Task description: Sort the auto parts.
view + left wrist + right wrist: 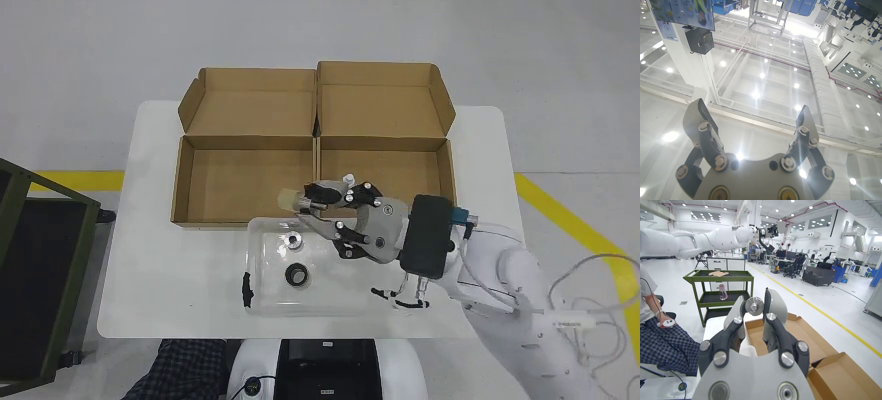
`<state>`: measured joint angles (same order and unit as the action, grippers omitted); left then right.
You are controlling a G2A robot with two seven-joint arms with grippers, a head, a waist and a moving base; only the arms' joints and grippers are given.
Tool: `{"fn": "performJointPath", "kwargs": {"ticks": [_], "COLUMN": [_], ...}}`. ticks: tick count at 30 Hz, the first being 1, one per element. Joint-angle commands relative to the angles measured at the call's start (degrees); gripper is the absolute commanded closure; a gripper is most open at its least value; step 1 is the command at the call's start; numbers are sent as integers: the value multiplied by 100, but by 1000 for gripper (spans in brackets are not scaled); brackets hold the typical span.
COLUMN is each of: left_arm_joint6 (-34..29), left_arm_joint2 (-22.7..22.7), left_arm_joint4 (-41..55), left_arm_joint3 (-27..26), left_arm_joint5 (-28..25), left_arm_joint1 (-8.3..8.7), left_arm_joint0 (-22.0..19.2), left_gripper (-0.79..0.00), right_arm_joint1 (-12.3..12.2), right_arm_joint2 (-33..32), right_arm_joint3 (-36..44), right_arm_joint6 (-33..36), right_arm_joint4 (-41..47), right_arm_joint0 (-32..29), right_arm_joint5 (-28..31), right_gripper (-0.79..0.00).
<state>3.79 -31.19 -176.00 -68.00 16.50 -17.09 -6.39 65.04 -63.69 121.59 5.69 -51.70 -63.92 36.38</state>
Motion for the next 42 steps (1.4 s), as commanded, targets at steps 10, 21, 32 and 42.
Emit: {"fn": "performJointPath", "kwargs": {"ticks": [10, 21, 32, 42], "left_arm_joint6": [0, 0, 0, 0], "left_arm_joint2": [0, 0, 0, 0], "left_arm_joint4": [0, 0, 0, 0], "left_arm_joint3": [0, 0, 0, 0], "left_arm_joint5": [0, 0, 0, 0], "left_arm_joint1": [0, 0, 0, 0], "left_arm_joint0": [0, 0, 0, 0], "left_gripper": [-785, -785, -785, -785], "right_arm_joint1": [44, 60, 16, -30], "right_arm_joint2": [-68, -115, -182, -175], "right_arm_joint3": [5, 11, 115, -374], "right_arm_joint6": [-796, -854, 389, 1017], "right_arm_joint4": [-162, -287, -533, -595], "right_arm_joint0": [-18, -42, -130, -197], "right_arm_joint5": [229, 362, 103, 338], "right_gripper": [0, 0, 0, 0]}}
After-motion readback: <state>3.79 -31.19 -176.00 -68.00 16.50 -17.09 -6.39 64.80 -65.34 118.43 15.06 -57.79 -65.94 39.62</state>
